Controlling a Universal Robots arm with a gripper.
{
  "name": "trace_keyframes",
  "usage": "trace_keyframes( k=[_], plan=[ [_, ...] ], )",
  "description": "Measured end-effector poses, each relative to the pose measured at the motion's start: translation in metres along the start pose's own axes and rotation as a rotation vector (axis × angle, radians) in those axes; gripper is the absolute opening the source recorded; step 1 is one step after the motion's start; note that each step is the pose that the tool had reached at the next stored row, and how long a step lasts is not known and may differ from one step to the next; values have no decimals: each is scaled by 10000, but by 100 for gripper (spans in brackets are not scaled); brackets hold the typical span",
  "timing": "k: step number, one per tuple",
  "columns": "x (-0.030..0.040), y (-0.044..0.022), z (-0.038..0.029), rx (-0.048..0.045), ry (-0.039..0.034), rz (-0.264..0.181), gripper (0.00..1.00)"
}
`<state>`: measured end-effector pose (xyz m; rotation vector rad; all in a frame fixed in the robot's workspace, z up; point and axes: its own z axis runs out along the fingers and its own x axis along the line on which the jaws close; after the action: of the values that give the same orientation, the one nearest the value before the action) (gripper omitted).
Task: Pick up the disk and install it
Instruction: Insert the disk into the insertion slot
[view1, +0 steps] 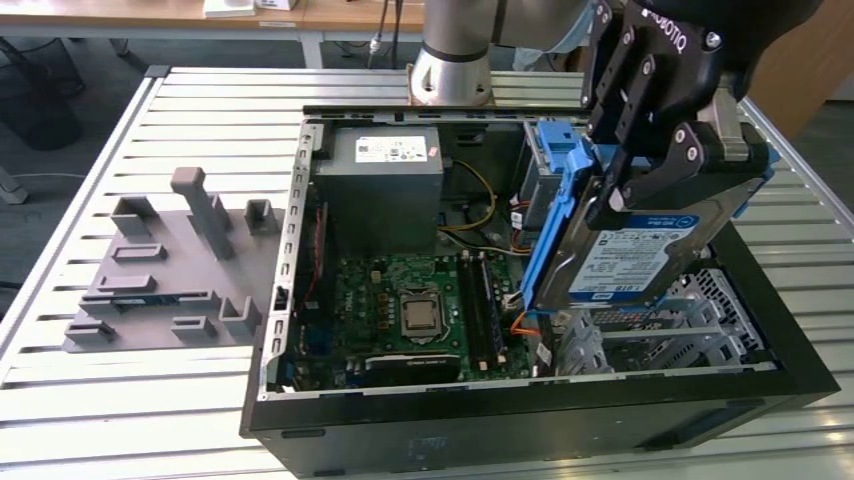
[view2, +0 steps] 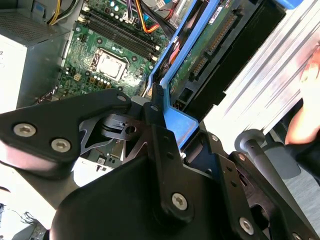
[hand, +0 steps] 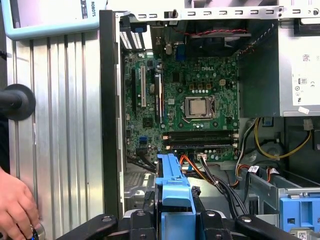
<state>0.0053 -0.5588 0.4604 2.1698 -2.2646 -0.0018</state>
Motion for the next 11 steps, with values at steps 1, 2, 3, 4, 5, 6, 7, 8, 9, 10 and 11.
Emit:
trace_keyframes(
  k=[1,2,3,4,5,6,7,8,9,10,11],
  plan=[
    [0,-1,0,0,0,0,36],
    [0,-1,0,0,0,1,36],
    [0,-4,0,0,0,0,36],
    [0,-9,0,0,0,-2,36],
    [-1,-13,0,0,-1,-1,36],
    [-1,-24,2,2,-5,0,36],
    [-2,-39,2,3,-6,1,36],
    [-3,-65,4,3,-7,0,36],
    [-4,-103,7,3,-7,1,36],
    [-6,-144,8,2,-6,-1,36],
    [-7,-175,9,0,-5,-1,36]
  ],
)
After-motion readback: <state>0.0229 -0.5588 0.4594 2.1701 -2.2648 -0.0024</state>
